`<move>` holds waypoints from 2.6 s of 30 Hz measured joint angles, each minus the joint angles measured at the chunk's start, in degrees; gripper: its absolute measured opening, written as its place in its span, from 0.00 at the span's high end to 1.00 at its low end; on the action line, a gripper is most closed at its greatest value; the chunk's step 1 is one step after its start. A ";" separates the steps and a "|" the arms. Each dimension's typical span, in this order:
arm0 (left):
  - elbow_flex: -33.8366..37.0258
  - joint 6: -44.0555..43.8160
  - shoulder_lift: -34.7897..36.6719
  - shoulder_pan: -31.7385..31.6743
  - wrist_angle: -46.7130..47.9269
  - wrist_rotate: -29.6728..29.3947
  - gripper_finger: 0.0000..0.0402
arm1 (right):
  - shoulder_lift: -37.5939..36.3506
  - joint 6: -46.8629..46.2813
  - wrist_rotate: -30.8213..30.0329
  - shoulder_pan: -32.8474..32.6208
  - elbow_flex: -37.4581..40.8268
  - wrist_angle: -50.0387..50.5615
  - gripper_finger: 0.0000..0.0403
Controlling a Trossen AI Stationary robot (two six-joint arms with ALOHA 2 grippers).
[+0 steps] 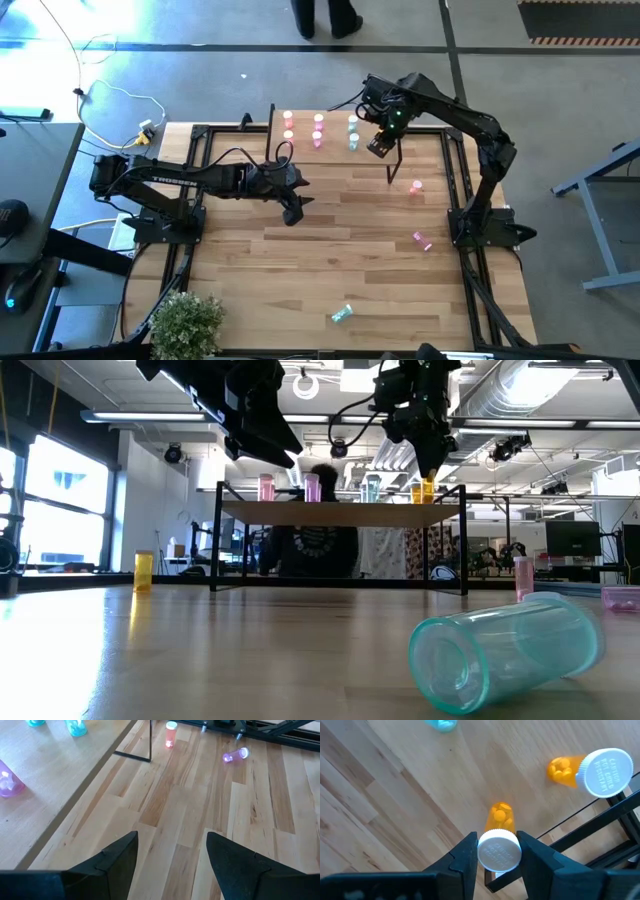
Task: Pick and place medicine bottles onto shelf by color
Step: Put the bottom orange pill bottle aligned with the orange pill bottle on the shelf, then put the blue pill bottle aligned with the other blue pill bottles on the shelf
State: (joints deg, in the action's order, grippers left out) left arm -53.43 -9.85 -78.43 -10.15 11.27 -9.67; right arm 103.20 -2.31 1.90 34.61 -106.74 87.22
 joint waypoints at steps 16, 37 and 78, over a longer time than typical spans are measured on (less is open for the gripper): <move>0.00 0.00 0.00 0.00 0.01 0.00 0.43 | 0.00 -0.50 -0.22 -0.15 0.00 -0.36 0.72; 0.00 1.06 0.00 0.00 0.04 0.02 0.43 | 1.57 -1.23 -0.18 -0.20 -0.11 -0.15 0.72; 0.00 1.50 0.00 0.00 0.08 0.09 0.43 | 0.14 -2.95 -3.20 -0.25 -8.89 3.05 0.58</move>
State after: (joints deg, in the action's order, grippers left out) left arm -53.43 -8.35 -78.43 -10.15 11.35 -9.58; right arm 103.34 -5.25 -1.30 34.36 -115.63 90.27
